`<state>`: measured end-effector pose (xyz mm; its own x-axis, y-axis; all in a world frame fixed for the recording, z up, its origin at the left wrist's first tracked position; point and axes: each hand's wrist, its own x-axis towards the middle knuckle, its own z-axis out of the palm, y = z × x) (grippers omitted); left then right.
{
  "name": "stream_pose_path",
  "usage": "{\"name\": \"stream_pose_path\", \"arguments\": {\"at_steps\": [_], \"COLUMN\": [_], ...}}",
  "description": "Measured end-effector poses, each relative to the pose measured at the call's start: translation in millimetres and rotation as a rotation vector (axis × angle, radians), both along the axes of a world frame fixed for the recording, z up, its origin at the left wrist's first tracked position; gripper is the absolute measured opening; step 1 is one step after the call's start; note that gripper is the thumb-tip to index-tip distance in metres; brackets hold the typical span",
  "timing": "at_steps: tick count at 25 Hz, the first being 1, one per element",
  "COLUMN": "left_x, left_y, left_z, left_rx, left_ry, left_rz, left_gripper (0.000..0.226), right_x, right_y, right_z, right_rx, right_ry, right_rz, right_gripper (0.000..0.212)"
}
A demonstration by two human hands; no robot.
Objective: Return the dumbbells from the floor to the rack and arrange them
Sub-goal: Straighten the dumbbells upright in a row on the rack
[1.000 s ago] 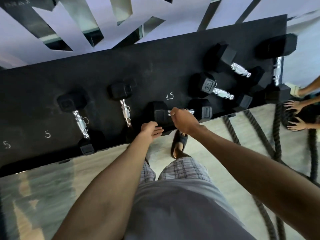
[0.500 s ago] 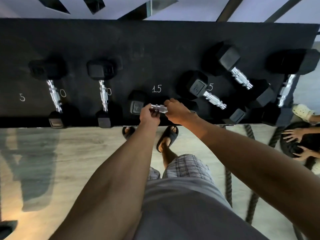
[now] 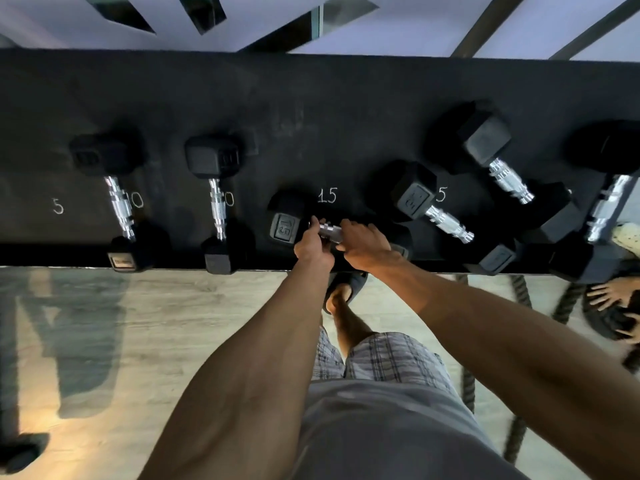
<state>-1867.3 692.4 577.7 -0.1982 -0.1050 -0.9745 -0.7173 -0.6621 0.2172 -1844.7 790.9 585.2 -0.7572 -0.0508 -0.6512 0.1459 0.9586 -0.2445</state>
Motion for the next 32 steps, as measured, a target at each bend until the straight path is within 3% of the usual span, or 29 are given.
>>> {"name": "stream_pose_path", "arguments": {"at_steps": [4, 8, 11, 14, 25, 30, 32], "left_x": [-44.2, -89.9, -106.8, -108.1, -90.1, -74.6, -62.2], "left_y": [1.0, 11.9, 15.5, 11.8, 1.4, -4.2, 2.4], "left_z": [11.0, 27.0, 24.5, 19.4, 18.8, 34.7, 43.6], "left_rx": [-0.179, -0.328, -0.425, -0.44, -0.418, -0.609, -0.428], "left_ry": [0.076, 0.247, 0.308, 0.325, 0.339, 0.12, 0.009], "left_rz": [-0.241, -0.619, -0.881, -1.021, -1.139, -1.377, -1.405], "left_gripper": [0.033, 0.026, 0.041, 0.046, 0.054, 0.056, 0.035], "right_x": [-16.1, -38.8, -49.3, -48.6, -28.0, -13.1, 2.9], "right_y": [-11.8, -29.8, -36.7, -40.2, -40.0, -9.0, 16.1], "right_z": [16.8, 28.8, 33.1, 29.0, 20.5, 32.8, 41.7], "right_rx": [-0.167, -0.407, -0.483, -0.501, -0.42, -0.277, -0.216], "right_ry": [0.022, 0.057, 0.046, 0.051, -0.001, 0.005, 0.025], "right_rz": [-0.323, -0.762, -0.911, -0.95, -0.86, -0.645, -0.576], "right_gripper": [0.027, 0.031, 0.029, 0.027, 0.036, 0.039, 0.036]}}
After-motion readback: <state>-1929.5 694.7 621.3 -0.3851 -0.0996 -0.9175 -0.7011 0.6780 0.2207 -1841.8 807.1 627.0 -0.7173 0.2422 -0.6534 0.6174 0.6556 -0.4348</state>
